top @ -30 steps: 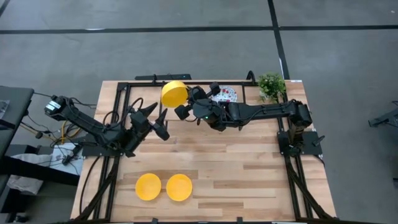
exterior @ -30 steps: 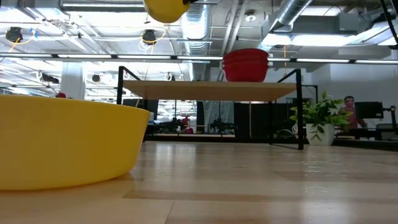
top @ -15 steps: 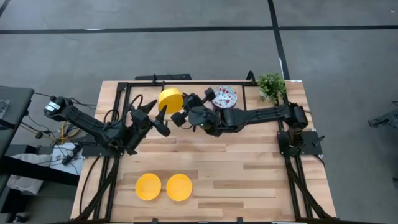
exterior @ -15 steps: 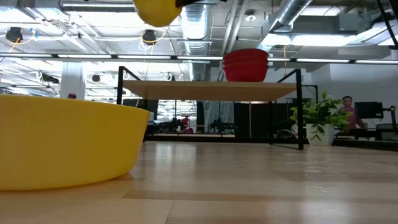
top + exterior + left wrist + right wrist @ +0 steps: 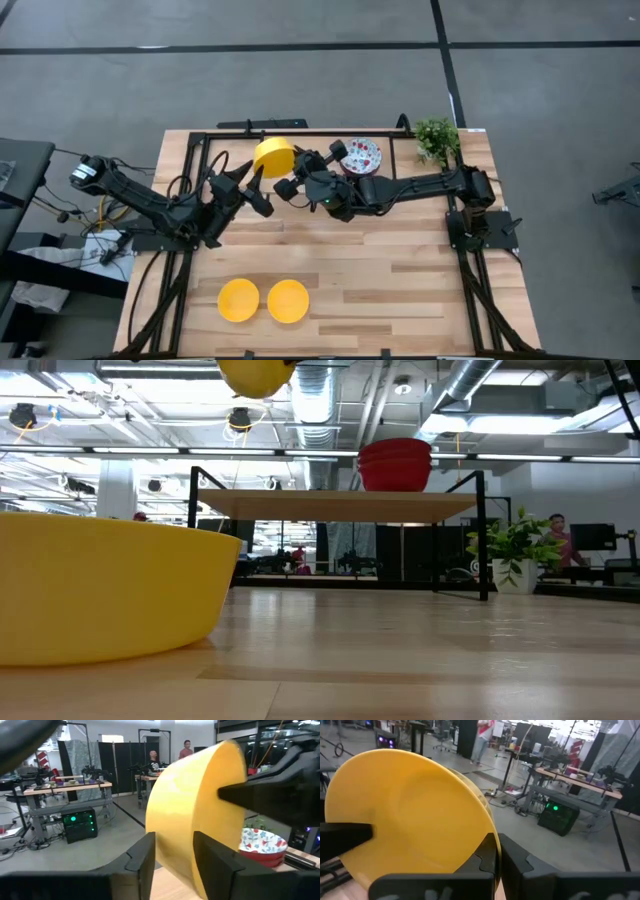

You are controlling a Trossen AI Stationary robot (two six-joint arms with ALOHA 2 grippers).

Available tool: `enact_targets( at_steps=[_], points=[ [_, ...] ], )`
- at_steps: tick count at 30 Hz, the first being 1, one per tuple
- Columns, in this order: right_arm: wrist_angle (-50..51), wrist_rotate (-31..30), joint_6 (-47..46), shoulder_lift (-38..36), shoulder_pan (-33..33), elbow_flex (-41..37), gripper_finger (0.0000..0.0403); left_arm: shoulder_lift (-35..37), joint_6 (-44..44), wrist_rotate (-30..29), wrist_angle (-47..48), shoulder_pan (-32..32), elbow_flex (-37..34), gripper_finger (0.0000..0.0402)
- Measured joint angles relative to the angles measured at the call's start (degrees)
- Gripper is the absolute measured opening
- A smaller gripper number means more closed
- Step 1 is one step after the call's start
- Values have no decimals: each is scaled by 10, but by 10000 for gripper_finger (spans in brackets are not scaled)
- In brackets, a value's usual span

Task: Pick & Place Mini bowls
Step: Put the top yellow bowl on the shelf

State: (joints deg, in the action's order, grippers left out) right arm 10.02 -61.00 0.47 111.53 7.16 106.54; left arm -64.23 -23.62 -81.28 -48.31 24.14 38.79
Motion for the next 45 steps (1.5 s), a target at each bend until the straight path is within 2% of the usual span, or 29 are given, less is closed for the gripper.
enact_targets(
  at_steps=[19, 28, 32, 38, 41, 45],
  points=[
    [-14, -9, 10, 0, 6, 0, 9, 1, 2, -25, -5, -12, 0, 11],
    [-16, 2, 36, -1, 10, 0, 87, 0, -2, 6, -2, -10, 0, 8],
    [-15, 3, 82, -6, 19, 0, 126, -2, -2, 25, -1, -8, 0, 7],
    [-21, -13, 183, -16, 40, 0, 175, -1, -20, 7, -2, -9, 0, 7],
    [-24, -21, 236, -25, 58, 0, 192, -1, -22, 1, -3, -12, 0, 7],
    [-22, -67, 290, -35, 79, 0, 202, 1, -22, -4, -4, -12, 0, 7]
  ],
)
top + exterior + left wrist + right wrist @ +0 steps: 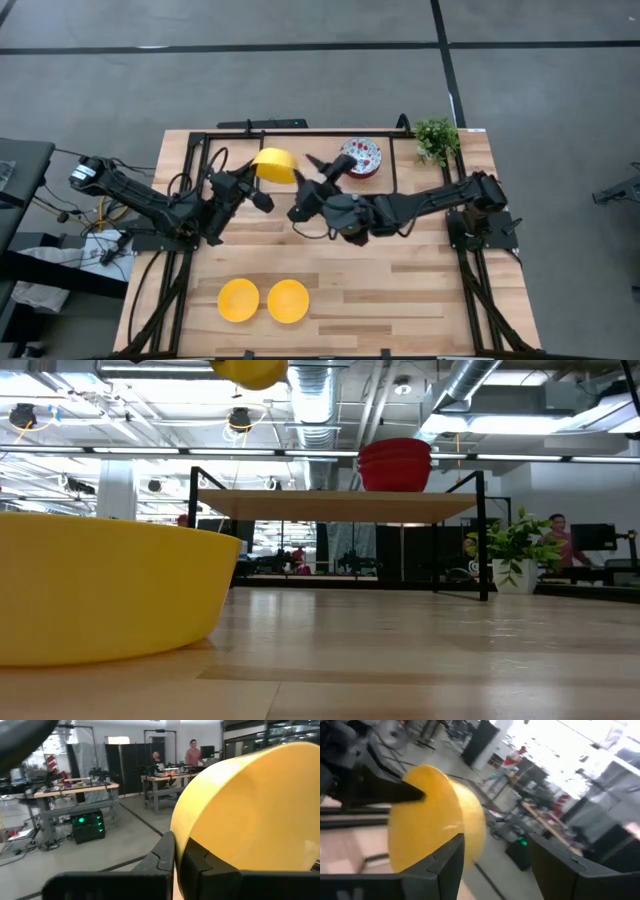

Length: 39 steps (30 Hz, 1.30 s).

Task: Pick & Place Mini bowls
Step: Put the top yellow bowl on the shelf

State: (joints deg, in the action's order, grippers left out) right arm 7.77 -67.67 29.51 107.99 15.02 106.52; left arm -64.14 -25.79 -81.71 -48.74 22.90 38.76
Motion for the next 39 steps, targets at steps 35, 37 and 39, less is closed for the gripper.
enact_targets(
  at_steps=[35, 37, 39],
  points=[
    [581, 275, -579, -207, 95, -129, 119, -75, 115, -65, -10, -28, 107, 7],
    [574, 272, -580, -220, 102, -132, 113, -83, 135, -77, -10, -17, 107, 7],
    [570, 272, -580, -226, 110, -133, 109, -91, 162, -83, -10, -2, 107, 7]
  ],
)
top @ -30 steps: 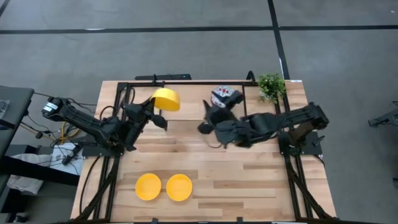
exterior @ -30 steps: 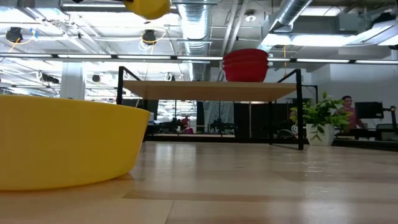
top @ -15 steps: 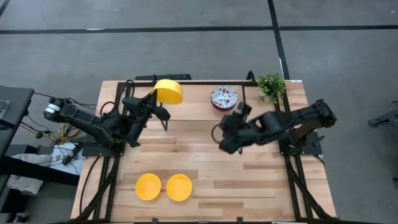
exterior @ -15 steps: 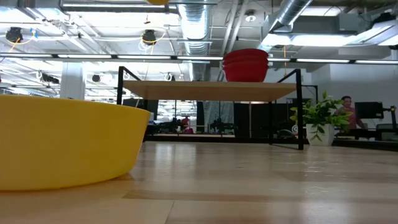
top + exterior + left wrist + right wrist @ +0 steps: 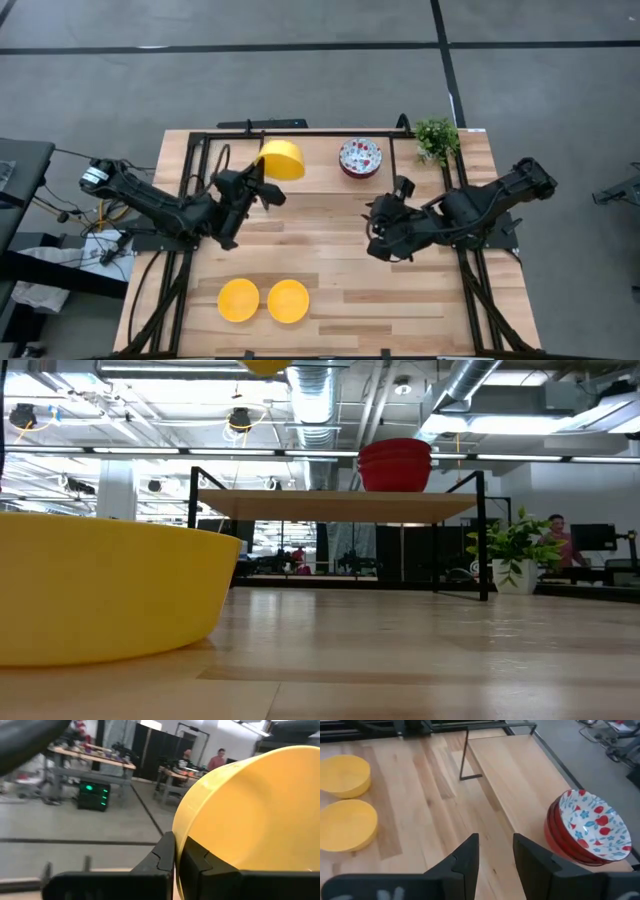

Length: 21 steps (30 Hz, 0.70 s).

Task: Pick & Place Mini bowls
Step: Put the top yellow bowl on the shelf

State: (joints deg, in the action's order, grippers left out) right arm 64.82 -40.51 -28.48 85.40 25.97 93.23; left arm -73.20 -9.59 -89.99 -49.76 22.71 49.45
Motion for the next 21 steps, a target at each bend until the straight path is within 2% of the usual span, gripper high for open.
enact_targets(
  at_steps=[6, 8, 14, 17, 21],
  points=[
    [-2, -2, 26, -13, 13, 0, 108, -26, 106, 2, 0, 37, -5, 6],
    [-2, -1, 35, -11, 14, 0, 108, -33, 140, 29, 1, 45, -5, 6],
    [1, -1, 36, -9, 14, 0, 108, -46, 270, 258, 18, 40, -5, 5],
    [4, 1, 35, -9, 17, 0, 108, -46, 345, 319, 39, 17, -5, 5],
    [7, 3, 30, -9, 30, 0, 108, -30, 415, 476, 76, -33, 6, 4]
  ],
)
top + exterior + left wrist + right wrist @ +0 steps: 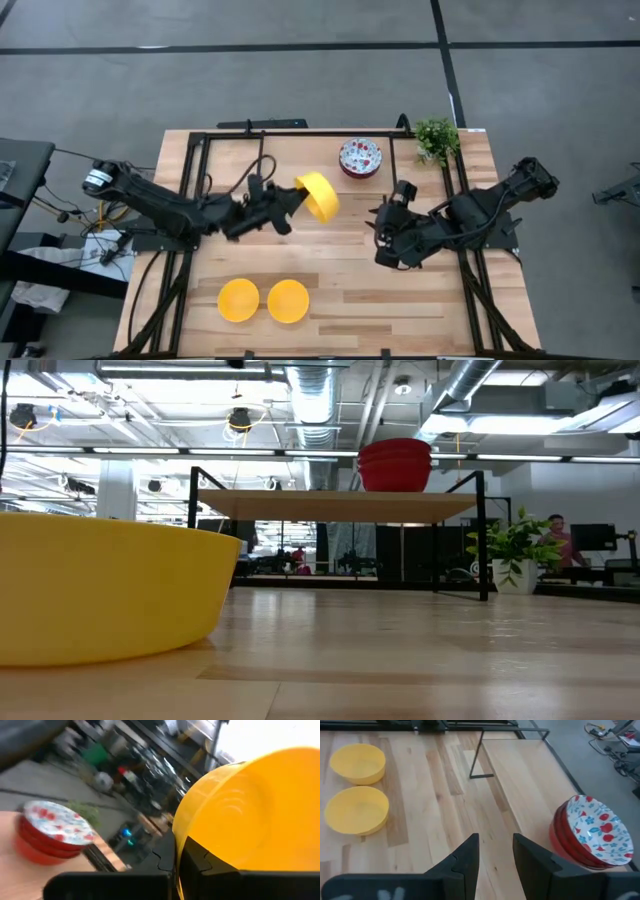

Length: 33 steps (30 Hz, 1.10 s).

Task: Pick & Place Mini bowls
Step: Put the top yellow bowl on the shelf

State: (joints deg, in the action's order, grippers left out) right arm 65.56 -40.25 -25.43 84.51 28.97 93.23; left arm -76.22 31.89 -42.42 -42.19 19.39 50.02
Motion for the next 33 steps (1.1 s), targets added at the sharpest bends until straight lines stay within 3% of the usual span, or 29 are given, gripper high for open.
enact_targets(
  at_steps=[12, 15, 23, 28, 33],
  points=[
    [8, -1, -31, 0, 26, 0, 108, 122, 168, 254, 497, -194, 104, 4],
    [12, -2, -31, 0, 29, 0, 108, 124, 180, 335, 557, -250, 132, 4],
    [29, -5, -37, 0, 29, 0, 108, 64, 181, 476, 666, -370, 191, 4],
    [37, -6, -46, 0, 29, 0, 108, 5, 160, 530, 740, -418, 241, 4],
    [40, -14, -46, 0, 29, 0, 108, -37, 118, 536, 853, -457, 319, 4]
  ],
)
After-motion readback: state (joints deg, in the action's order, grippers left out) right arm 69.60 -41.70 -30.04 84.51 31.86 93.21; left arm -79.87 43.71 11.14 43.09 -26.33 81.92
